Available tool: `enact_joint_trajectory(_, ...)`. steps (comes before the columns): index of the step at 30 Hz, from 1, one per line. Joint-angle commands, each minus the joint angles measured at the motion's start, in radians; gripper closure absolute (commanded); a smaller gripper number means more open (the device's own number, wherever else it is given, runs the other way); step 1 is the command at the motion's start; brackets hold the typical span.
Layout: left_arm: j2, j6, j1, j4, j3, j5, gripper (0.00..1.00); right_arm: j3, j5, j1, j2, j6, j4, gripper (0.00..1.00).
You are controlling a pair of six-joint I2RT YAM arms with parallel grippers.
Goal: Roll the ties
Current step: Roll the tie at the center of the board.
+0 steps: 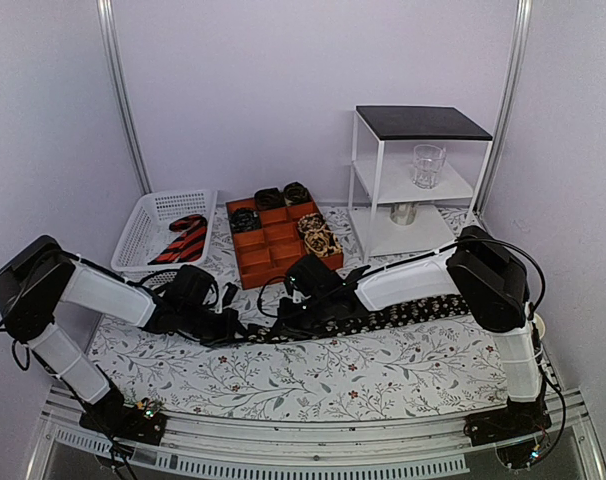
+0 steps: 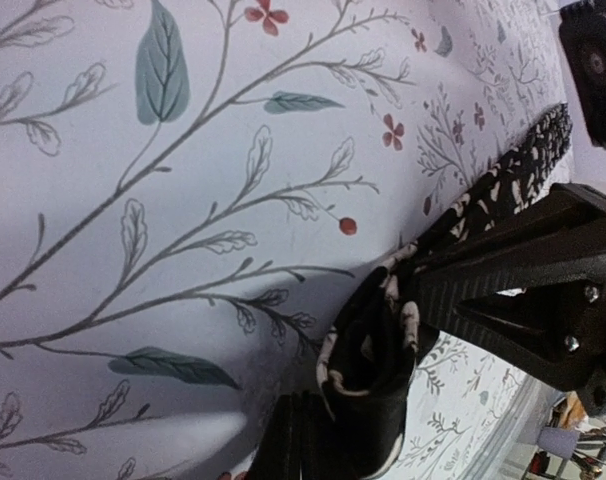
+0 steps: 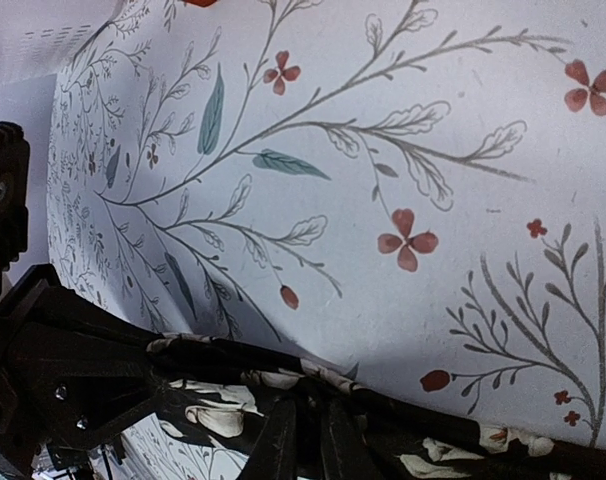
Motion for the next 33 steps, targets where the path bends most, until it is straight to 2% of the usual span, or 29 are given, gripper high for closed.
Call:
enact_joint_trajectory(1,0.01,-0.032,0.008,0.074,-0.023,0.061,1.0,-0.029,0.036,-0.006,-0.02,-0.01,-0.036,0.88)
enact_joint_trajectory(10,0.007,-0.049,0.008,0.103,-0.011,0.098,1.0,-0.038,0.007,-0.006,-0.071,-0.016,-0.006,0.84)
enact_joint_trajectory(16,-0.006,-0.047,0.008,0.107,-0.014,0.093,1.0,-0.034,0.02,-0.007,-0.064,-0.027,-0.008,0.91)
enact_joint_trajectory(19,0.001,-0.048,0.008,0.126,-0.013,0.106,1.0,-0.03,0.017,-0.008,-0.05,-0.03,-0.004,0.91)
enact_joint_trajectory(24,0.011,-0.054,0.005,0.14,-0.003,0.118,1.0,-0.039,0.028,-0.007,-0.058,-0.038,0.008,0.82)
enact_joint_trajectory(33,0.018,-0.054,0.0,0.14,0.019,0.133,1.0,-0.082,0.053,-0.015,-0.133,-0.036,0.013,0.84)
